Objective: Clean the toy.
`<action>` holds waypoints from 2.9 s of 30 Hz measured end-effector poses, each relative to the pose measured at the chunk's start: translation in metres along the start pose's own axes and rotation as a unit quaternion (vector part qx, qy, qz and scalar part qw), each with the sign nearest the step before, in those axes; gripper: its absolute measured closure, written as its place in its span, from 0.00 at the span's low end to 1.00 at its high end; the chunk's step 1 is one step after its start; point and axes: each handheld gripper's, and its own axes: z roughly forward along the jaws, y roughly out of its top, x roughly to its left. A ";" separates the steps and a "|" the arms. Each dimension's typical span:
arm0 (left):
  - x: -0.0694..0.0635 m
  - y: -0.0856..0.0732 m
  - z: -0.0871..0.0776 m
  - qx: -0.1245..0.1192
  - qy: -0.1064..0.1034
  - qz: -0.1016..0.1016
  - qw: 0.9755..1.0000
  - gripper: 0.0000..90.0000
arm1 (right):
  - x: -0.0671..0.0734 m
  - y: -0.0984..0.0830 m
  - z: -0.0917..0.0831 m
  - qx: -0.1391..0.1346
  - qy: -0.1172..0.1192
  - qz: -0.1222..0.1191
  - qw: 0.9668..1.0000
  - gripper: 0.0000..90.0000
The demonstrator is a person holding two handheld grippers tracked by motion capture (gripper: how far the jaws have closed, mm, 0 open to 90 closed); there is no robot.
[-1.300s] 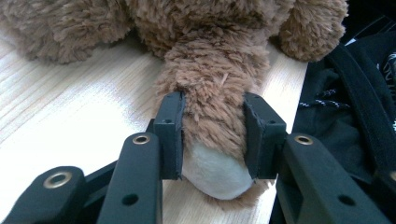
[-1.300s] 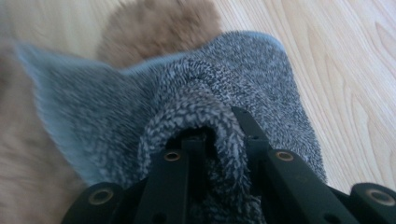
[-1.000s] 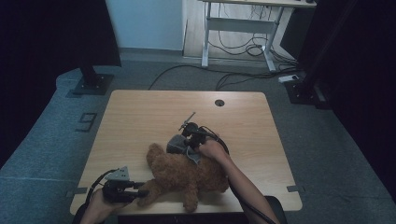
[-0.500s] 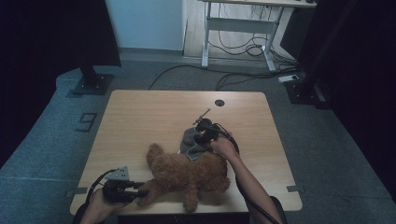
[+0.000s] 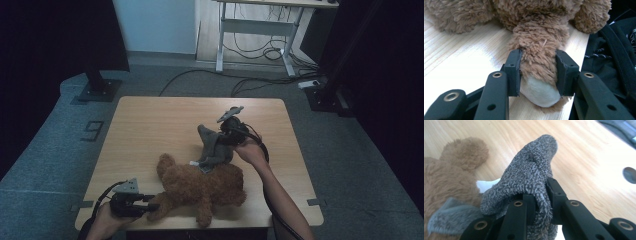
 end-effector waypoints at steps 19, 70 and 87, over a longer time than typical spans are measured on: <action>0.001 0.000 0.000 0.000 -0.002 -0.002 1.000 0.66 | -0.034 -0.036 -0.086 -0.056 -0.063 0.056 0.995 0.89; 0.000 0.000 0.001 0.000 0.000 -0.001 1.000 0.64 | -0.027 -0.249 -0.056 0.044 -0.105 0.188 0.976 0.44; 0.000 0.001 0.002 0.001 0.005 0.000 1.000 0.58 | 0.011 -0.205 -0.098 0.003 -0.035 0.108 0.994 0.28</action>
